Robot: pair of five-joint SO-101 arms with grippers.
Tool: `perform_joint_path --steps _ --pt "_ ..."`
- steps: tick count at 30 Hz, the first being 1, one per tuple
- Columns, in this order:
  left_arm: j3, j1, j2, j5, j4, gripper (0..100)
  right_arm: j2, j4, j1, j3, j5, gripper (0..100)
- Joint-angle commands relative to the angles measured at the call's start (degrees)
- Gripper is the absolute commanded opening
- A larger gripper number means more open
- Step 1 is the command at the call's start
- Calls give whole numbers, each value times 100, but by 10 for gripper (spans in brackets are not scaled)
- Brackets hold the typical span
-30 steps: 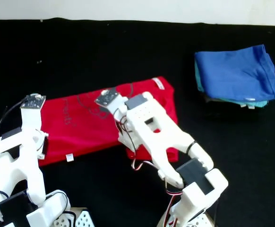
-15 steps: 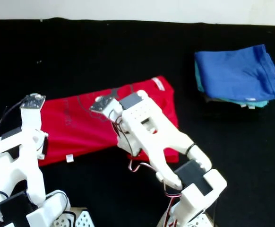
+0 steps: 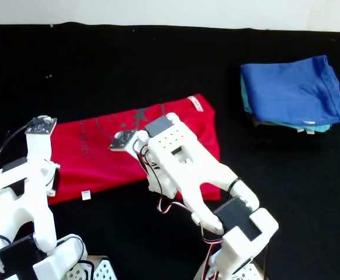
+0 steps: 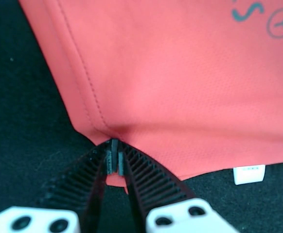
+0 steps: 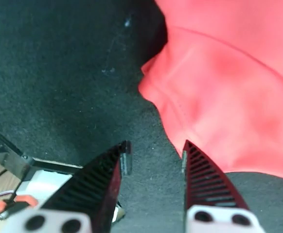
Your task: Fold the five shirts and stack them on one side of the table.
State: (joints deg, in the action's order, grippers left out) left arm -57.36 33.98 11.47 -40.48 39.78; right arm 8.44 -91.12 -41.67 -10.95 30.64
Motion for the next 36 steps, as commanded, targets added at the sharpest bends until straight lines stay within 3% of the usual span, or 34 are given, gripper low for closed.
perform_joint_path --steps 1,14,19,23,27,32,36 --pt "-31 -66 -13 26 -202 8 -31 145 154 154 105 173" --pt "-31 -66 -13 26 -202 8 567 1270 207 -963 114 231" --pt "-31 -66 -13 26 -202 8 576 2158 716 -1147 114 231" --pt "-31 -66 -13 26 -202 8 585 2607 1024 -1332 114 133" --pt "-31 -66 -13 26 -202 8 576 2607 1033 -1446 114 2" --pt "-31 -66 -13 26 -202 8 514 2519 1235 -1367 114 5" --pt "-31 -66 -13 26 -202 8 514 1675 1385 -532 114 5"
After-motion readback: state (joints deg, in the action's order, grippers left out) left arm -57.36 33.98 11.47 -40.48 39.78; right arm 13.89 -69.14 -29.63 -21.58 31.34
